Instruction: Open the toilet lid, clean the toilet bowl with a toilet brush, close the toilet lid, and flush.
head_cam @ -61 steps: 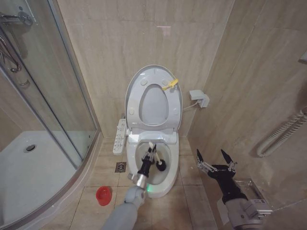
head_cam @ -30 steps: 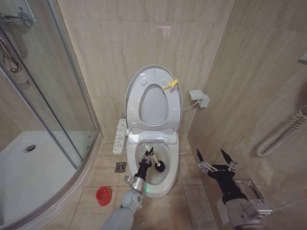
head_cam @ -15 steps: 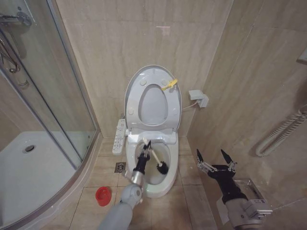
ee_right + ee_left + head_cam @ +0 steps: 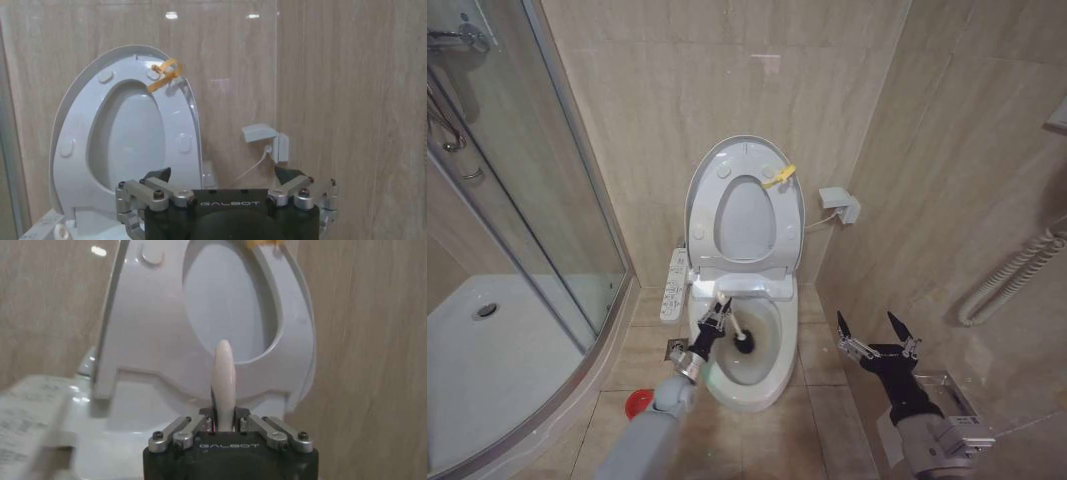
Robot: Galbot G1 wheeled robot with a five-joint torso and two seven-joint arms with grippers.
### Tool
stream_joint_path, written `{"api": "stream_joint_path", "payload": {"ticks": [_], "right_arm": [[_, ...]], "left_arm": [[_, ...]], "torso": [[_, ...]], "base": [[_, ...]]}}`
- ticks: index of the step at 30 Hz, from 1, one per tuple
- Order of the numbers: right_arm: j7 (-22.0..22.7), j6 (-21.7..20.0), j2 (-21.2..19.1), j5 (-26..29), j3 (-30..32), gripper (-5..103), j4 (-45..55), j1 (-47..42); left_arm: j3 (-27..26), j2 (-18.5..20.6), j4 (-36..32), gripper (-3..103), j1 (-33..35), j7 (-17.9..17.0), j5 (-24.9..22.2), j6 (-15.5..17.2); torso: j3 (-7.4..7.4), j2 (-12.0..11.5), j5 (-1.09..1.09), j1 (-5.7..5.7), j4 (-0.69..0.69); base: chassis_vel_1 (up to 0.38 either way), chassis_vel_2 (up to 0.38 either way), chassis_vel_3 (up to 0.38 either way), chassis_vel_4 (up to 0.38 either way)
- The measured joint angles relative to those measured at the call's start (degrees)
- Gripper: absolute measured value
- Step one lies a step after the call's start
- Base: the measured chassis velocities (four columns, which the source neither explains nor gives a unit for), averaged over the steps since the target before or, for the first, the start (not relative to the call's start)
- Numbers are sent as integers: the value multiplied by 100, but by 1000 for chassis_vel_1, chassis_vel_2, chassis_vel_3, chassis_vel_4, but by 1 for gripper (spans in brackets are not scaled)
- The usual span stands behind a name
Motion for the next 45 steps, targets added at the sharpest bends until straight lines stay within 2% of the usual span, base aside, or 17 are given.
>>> {"api": "stream_joint_path", "payload": {"ticks": [4, 6, 10, 13, 15, 19, 21, 22, 25, 27, 29, 30, 31, 33, 36, 39, 45], "right_arm": [[0, 0, 0, 0, 0, 100, 0, 0], [0, 0, 0, 0, 0, 100, 0, 0], [0, 0, 0, 0, 0, 100, 0, 0], [0, 0, 0, 0, 0, 100, 0, 0], [0, 0, 0, 0, 0, 100, 0, 0], [0, 0, 0, 0, 0, 100, 0, 0], [0, 0, 0, 0, 0, 100, 0, 0], [0, 0, 0, 0, 0, 100, 0, 0], [0, 0, 0, 0, 0, 100, 1, 0], [0, 0, 0, 0, 0, 100, 0, 0], [0, 0, 0, 0, 0, 100, 0, 0], [0, 0, 0, 0, 0, 100, 0, 0], [0, 0, 0, 0, 0, 100, 0, 0], [0, 0, 0, 0, 0, 100, 0, 0], [0, 0, 0, 0, 0, 100, 0, 0], [0, 0, 0, 0, 0, 100, 0, 0], [0, 0, 0, 0, 0, 100, 0, 0]], "left_arm": [[-22, 102, 171, 19, -67, -105, 494, -5], [11, 157, 179, 19, -78, -68, 421, 19], [334, 274, -283, 19, -5, 239, -1557, 471], [388, 227, -385, 19, 19, 244, -2004, 627], [361, 174, -82, 19, -45, 297, -1437, 538], [337, 169, 69, 19, -68, 245, -1230, 484], [220, 135, 192, 19, -75, 183, -829, 412], [220, 135, 192, 19, -75, 183, -829, 412], [43, 112, 438, 19, -126, 182, 61, 166], [42, 114, 432, 19, -125, 196, 48, 159], [154, 140, 177, 19, -64, 359, -741, 270], [267, 137, -26, 19, -23, 394, -1341, 403], [267, 137, -26, 19, -23, 394, -1341, 403], [359, 86, -173, 19, -2, 415, -1890, 499], [353, 16, 8, 19, -72, 437, -1666, 393], [249, 3, 213, 19, -155, 411, -1153, 222], [173, 7, 297, 19, -277, 310, -767, 51]], "torso": [[0, 0, -1, 0, -2], [0, 0, -1, 0, -2], [0, 0, 0, 0, 0], [-1, 0, 1, 0, -2], [0, 0, 0, 0, -4], [-1, 0, 1, 0, 0], [-1, 0, 0, 0, 0], [-1, 0, 0, 0, 0], [0, 0, 0, 0, -2], [0, 0, 0, 0, -1], [0, 0, 2, 0, 1], [0, 0, 1, 0, 1], [0, 0, 1, 0, 1], [-1, 0, 0, 0, -2], [0, 0, 0, 0, -4], [0, 0, 1, 0, 1], [0, 0, 0, 0, -1]], "base": [[0, 0, 0, 0], [0, 0, 0, 0], [0, 0, 0, 0], [0, 0, 0, 0], [0, 0, 0, 0], [0, 0, 0, 0], [0, 0, 0, 0], [0, 0, 0, 0], [0, 0, 0, 0], [0, 0, 0, 0], [0, 0, 0, 0], [0, 0, 0, 0], [0, 0, 0, 0], [0, 0, 0, 0], [0, 0, 0, 0], [0, 0, 0, 0], [0, 0, 0, 0]]}}
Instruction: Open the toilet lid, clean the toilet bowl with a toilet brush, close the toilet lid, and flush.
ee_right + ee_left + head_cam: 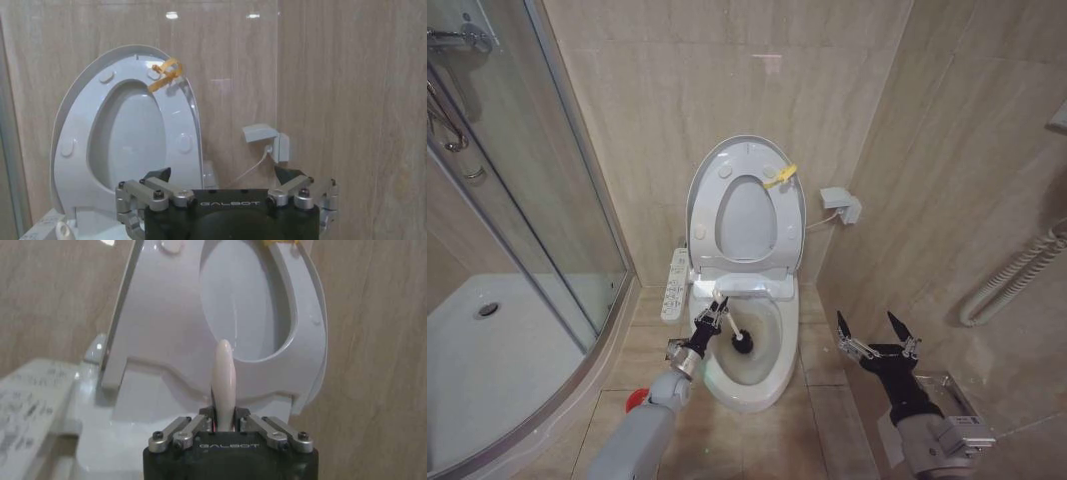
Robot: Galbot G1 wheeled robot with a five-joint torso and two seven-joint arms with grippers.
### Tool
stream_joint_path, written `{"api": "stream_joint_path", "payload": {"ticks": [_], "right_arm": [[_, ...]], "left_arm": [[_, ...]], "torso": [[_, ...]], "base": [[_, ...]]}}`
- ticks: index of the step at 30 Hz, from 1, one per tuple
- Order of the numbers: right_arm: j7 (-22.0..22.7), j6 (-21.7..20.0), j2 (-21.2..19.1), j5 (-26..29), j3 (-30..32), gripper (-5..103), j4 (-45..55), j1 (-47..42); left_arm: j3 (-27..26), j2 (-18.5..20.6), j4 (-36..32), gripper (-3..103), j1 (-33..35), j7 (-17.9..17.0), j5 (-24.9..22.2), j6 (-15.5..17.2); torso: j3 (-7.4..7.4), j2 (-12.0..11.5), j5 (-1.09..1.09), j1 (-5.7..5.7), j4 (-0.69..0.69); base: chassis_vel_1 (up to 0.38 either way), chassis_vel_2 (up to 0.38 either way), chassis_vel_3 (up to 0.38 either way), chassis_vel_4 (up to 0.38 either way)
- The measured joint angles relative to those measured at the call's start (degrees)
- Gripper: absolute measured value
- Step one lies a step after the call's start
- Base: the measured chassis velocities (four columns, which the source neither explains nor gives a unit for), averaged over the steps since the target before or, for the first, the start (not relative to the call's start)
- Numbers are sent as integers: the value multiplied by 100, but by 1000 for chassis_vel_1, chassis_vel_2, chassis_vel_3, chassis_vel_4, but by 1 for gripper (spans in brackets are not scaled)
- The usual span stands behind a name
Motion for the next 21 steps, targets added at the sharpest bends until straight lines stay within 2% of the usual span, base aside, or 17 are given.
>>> {"api": "stream_joint_path", "payload": {"ticks": [4, 9, 14, 21], "right_arm": [[0, 0, 0, 0, 0, 100, 0, 0], [0, 0, 0, 0, 0, 100, 0, 0], [0, 0, 0, 0, 0, 100, 0, 0], [0, 0, 0, 0, 0, 100, 0, 0]], "left_arm": [[-25, -16, 126, 19, -123, -20, 90, -122], [0, -59, 302, 19, -311, 1, -51, -262], [16, -390, 755, 19, -617, -42, -321, -622], [166, -729, 939, 19, -677, -293, -807, -818]], "torso": [[0, 0, 0, 0, 0], [0, 0, 1, 0, 0], [0, 0, 1, 0, 0], [0, 0, 1, 0, 0]], "base": [[0, 0, 0, 0], [0, 0, 0, 0], [0, 0, 0, 0], [0, 0, 0, 0]]}}
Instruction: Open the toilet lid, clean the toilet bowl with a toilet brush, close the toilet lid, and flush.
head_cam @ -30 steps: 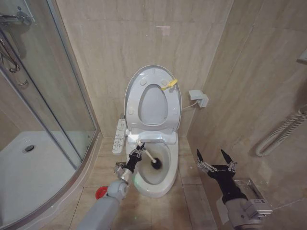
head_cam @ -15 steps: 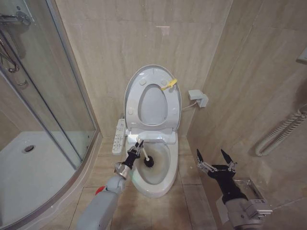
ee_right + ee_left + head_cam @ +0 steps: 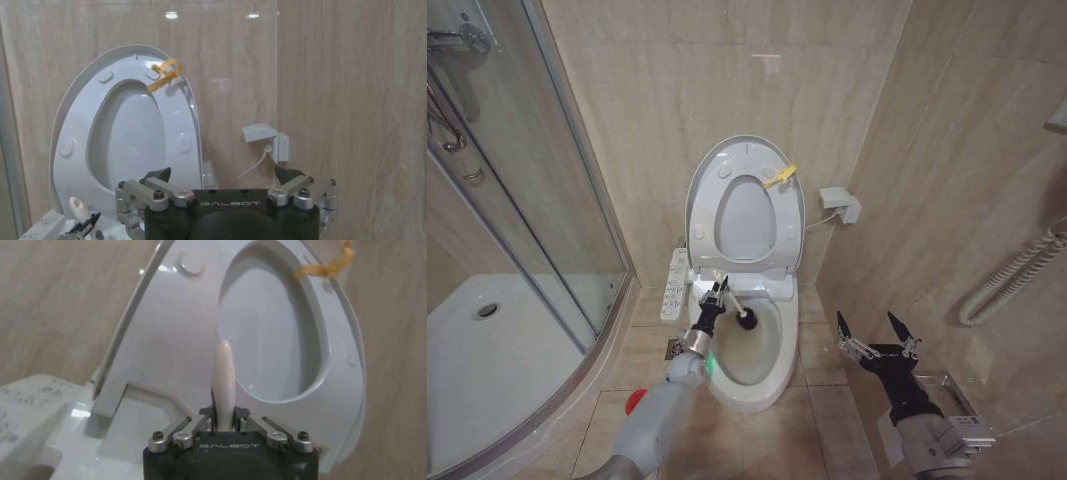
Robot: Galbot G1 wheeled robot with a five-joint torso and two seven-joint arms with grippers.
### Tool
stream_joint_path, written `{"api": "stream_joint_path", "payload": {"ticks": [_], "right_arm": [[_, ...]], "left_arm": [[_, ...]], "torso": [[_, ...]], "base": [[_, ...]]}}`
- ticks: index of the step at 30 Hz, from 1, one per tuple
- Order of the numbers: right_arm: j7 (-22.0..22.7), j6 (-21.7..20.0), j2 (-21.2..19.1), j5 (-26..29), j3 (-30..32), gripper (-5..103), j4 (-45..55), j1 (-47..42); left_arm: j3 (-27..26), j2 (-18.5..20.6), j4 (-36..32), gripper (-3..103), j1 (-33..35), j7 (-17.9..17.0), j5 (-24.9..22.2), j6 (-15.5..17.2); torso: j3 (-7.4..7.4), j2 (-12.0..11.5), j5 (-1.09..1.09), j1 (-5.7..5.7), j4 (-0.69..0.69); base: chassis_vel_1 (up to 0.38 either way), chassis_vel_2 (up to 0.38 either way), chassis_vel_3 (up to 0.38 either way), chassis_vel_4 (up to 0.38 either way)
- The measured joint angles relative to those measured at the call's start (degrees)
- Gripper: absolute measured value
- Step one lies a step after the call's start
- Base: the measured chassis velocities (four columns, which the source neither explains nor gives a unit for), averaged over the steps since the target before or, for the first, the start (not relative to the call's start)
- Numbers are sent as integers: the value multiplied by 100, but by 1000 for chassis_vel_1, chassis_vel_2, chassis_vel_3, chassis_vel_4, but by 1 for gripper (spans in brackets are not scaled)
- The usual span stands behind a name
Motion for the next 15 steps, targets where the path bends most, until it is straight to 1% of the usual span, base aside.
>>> {"api": "stream_joint_path", "payload": {"ticks": [2, 3, 6, 7, 8, 11, 13, 15], "right_arm": [[0, 0, 0, 0, 0, 100, 0, 0], [0, 0, 0, 0, 0, 100, 0, 0], [0, 0, 0, 0, 0, 100, 0, 0], [0, 0, 0, 0, 0, 100, 0, 0], [0, 0, 0, 0, 0, 100, 0, 0], [0, 0, 0, 0, 0, 100, -1, 0], [0, 0, 0, 0, 0, 100, 0, 0], [0, 0, 0, 0, 0, 100, 0, 0]], "left_arm": [[3, -179, 271, 19, -71, 22, -19, -305], [3, -179, 271, 19, -71, 22, -19, -305], [-46, -370, 563, 19, -121, 183, -29, -492], [-46, -370, 563, 19, -121, 183, -29, -492], [-111, -477, 732, 19, -156, 310, -27, -559], [-204, -637, 1003, 19, -200, 477, 14, -569], [-217, -651, 1037, 19, -200, 503, 53, -567], [-239, -661, 1067, 19, -178, 531, 164, -554]], "torso": [[0, 0, 0, 0, 0], [0, 0, 0, 0, 0], [0, 0, 1, 0, 0], [0, 0, 1, 0, 0], [0, 0, 0, 0, 1], [0, 0, 0, 0, 1], [0, 0, -1, 0, -1], [0, 0, 0, 0, 0]], "base": [[0, 0, 0, 0], [0, 0, 0, 0], [0, 0, 0, 0], [0, 0, 0, 0], [0, 0, 0, 0], [0, 0, 0, 0], [0, 0, 0, 0], [0, 0, 0, 0]]}}
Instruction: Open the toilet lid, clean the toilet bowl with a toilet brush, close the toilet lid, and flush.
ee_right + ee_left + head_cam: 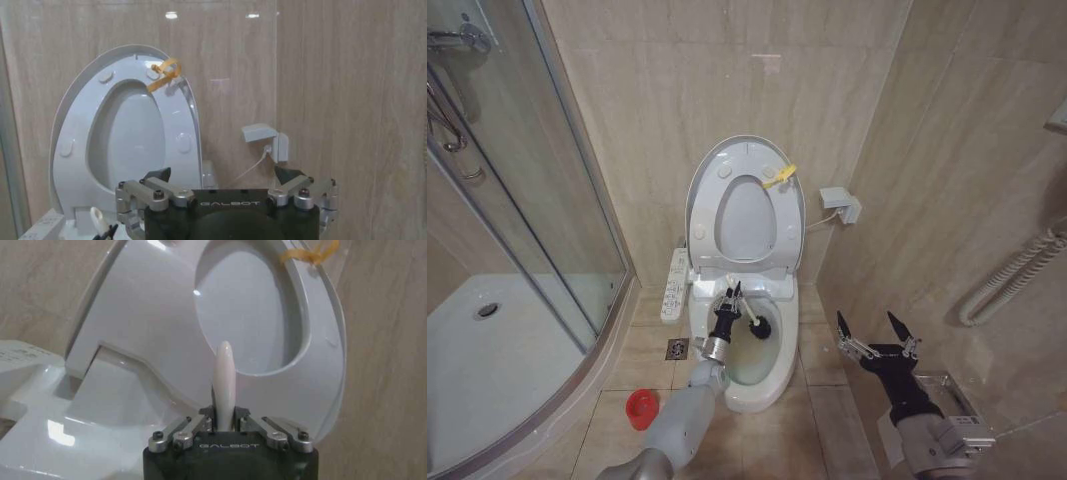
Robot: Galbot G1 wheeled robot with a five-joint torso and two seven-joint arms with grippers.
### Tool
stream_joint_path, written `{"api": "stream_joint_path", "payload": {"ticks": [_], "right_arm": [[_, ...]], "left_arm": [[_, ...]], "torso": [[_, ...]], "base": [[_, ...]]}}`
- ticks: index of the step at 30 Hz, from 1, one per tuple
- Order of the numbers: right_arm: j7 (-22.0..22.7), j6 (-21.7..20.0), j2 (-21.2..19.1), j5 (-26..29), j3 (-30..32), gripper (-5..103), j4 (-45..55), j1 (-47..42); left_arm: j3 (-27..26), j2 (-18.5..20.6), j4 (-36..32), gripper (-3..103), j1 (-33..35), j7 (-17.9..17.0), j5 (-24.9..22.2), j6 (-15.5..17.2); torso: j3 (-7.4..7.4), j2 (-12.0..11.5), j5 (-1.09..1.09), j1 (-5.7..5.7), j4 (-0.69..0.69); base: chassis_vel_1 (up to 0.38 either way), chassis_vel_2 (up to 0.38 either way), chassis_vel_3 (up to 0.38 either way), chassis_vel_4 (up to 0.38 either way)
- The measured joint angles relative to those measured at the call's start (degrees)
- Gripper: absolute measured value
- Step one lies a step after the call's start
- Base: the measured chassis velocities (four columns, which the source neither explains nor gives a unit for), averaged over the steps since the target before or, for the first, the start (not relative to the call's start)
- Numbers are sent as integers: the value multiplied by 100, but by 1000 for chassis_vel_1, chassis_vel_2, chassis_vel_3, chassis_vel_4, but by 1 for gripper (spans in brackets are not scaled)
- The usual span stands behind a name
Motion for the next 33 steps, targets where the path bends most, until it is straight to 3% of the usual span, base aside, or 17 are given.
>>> {"api": "stream_joint_path", "payload": {"ticks": [9, 14, 29, 33], "right_arm": [[0, 0, 0, 0, 0, 100, 0, 0], [-1, 0, 0, 0, 0, 100, 0, 0], [0, 0, 0, 0, 0, 100, 0, 0], [0, 0, 0, 0, 0, 100, 0, 0]], "left_arm": [[-31, 410, -523, 19, 357, -47, 470, 191], [142, 799, -1723, 19, 1004, -504, -252, 916], [184, 1019, -3469, 19, 2267, -1247, -1082, 1541], [166, 1074, -3715, 19, 2578, -1309, -1198, 1624]], "torso": [[0, 0, -1, 0, 0], [-1, 0, -2, 0, 2], [-1, 0, 0, 0, 1], [-1, 0, 0, -1, 2]], "base": [[0, 0, 0, 0], [0, 0, 0, 0], [0, 0, 0, 0], [0, 0, 0, 0]]}}
